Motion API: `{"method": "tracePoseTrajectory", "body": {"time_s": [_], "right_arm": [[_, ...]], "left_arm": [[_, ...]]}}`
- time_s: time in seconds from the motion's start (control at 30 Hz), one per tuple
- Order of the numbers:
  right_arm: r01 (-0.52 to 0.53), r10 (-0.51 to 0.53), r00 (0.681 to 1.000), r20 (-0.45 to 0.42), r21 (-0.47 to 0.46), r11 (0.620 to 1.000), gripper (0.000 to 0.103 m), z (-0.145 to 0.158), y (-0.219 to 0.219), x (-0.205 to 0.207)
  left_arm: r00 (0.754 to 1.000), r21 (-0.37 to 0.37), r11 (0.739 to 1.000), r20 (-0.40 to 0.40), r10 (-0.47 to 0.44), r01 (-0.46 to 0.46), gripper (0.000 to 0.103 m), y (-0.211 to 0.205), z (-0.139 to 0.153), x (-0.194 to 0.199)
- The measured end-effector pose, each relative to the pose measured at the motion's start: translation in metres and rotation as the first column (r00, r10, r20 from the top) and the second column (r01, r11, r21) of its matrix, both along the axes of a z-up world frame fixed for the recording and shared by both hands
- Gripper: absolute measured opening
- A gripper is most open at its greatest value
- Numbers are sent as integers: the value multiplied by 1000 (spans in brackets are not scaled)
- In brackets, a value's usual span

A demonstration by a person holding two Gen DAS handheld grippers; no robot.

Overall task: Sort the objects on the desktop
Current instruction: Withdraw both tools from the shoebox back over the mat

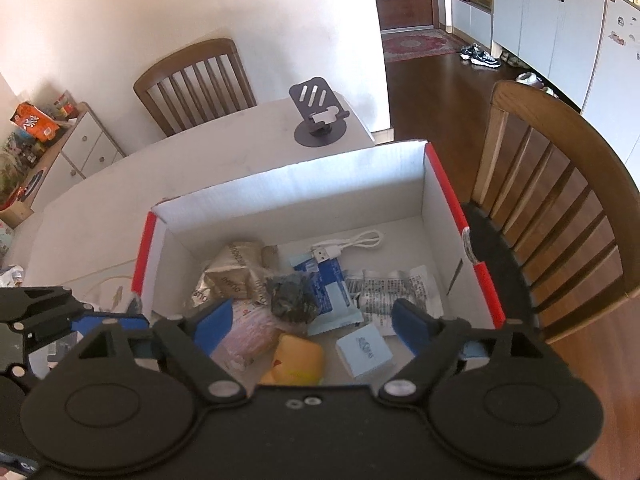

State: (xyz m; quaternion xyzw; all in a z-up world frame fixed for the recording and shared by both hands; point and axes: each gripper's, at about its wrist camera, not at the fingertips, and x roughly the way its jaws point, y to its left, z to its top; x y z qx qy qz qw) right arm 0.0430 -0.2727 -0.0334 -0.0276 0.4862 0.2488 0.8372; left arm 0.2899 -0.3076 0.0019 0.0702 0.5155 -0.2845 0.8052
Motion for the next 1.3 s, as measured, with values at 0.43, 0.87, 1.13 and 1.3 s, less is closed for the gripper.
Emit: {"method": "tracePoseTrajectory", "body": {"time_s": [0.43,0.87,1.13,1.3], "right_arm": [[25,-25,999,27,5,1000,95,11,8,-32],[57,-57,998,25,12,998,96,14,24,-67],[80,-80,997,9,7,997,96,14,38,-87],[79,-79,997,5,4,997,96,15,54,-101]], "left_arm": [[999,-55,998,13,41,-40,100,38,6,-36],[996,-89,993,43,76,-72,100,87,21,-67],[996,-95,993,44,73,-68,100,115,25,-84],[996,-99,992,51,78,-73,100,135,28,-93]]}}
